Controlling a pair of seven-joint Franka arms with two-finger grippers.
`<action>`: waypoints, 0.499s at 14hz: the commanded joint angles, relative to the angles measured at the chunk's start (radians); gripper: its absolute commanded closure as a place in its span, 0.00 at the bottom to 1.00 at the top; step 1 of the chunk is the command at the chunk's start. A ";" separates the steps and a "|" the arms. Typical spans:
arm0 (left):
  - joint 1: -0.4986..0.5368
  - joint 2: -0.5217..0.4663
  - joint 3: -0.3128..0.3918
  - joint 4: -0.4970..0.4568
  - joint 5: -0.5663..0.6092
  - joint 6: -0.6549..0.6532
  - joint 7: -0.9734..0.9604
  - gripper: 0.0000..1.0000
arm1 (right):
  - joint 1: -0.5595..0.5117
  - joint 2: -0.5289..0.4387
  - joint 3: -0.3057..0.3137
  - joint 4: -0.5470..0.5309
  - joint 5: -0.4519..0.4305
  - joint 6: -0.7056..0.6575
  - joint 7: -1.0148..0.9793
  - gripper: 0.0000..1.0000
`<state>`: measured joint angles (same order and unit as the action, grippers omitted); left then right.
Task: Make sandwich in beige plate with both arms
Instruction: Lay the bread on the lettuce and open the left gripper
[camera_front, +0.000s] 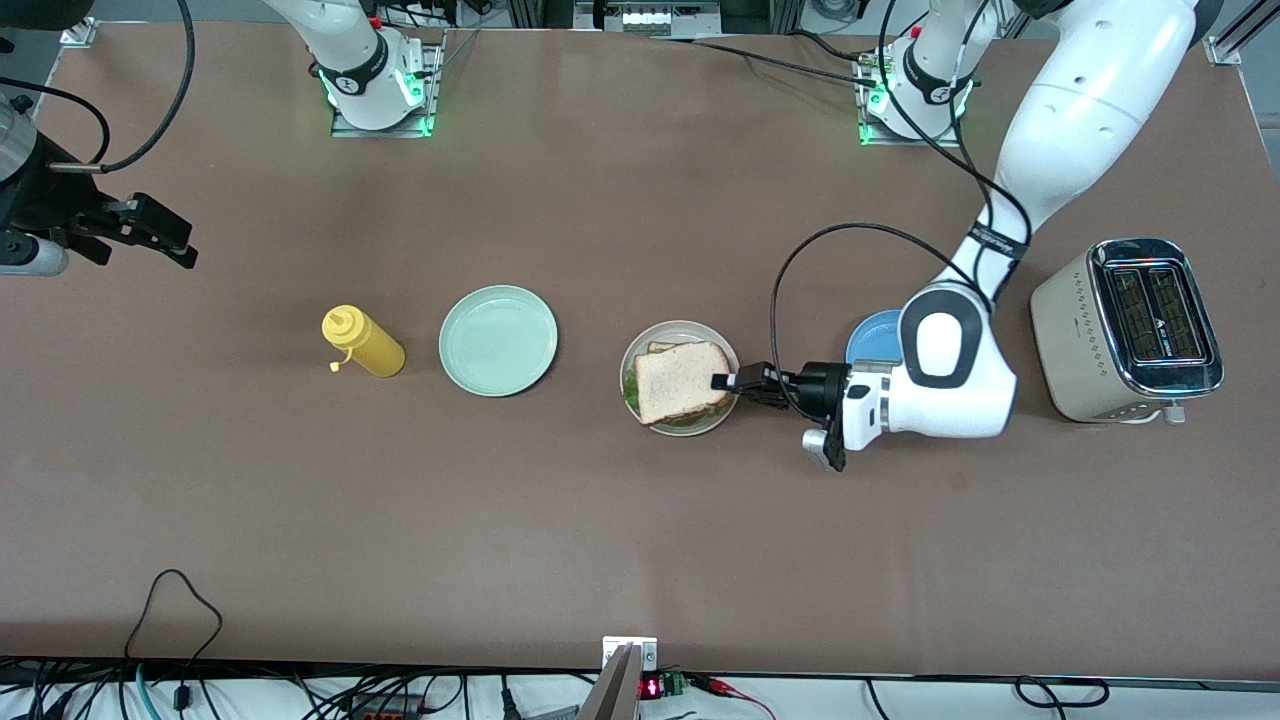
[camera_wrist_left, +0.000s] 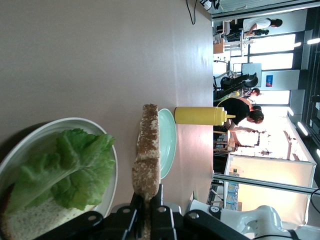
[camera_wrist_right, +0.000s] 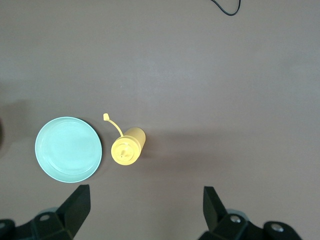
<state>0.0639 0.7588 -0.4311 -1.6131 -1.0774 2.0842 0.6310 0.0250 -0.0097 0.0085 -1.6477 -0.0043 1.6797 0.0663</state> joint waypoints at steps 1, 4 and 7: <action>0.004 -0.012 0.003 -0.051 -0.033 0.025 0.078 1.00 | 0.001 -0.010 0.001 0.009 -0.014 -0.005 0.012 0.00; 0.005 0.034 0.002 -0.061 -0.035 0.062 0.177 1.00 | -0.003 -0.010 -0.004 0.011 -0.011 -0.011 0.024 0.00; 0.014 0.068 0.002 -0.060 -0.041 0.065 0.237 0.98 | -0.005 -0.012 -0.007 0.011 -0.014 -0.008 0.029 0.00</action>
<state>0.0710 0.8098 -0.4256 -1.6721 -1.0842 2.1433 0.8032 0.0232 -0.0104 -0.0003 -1.6425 -0.0047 1.6804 0.0770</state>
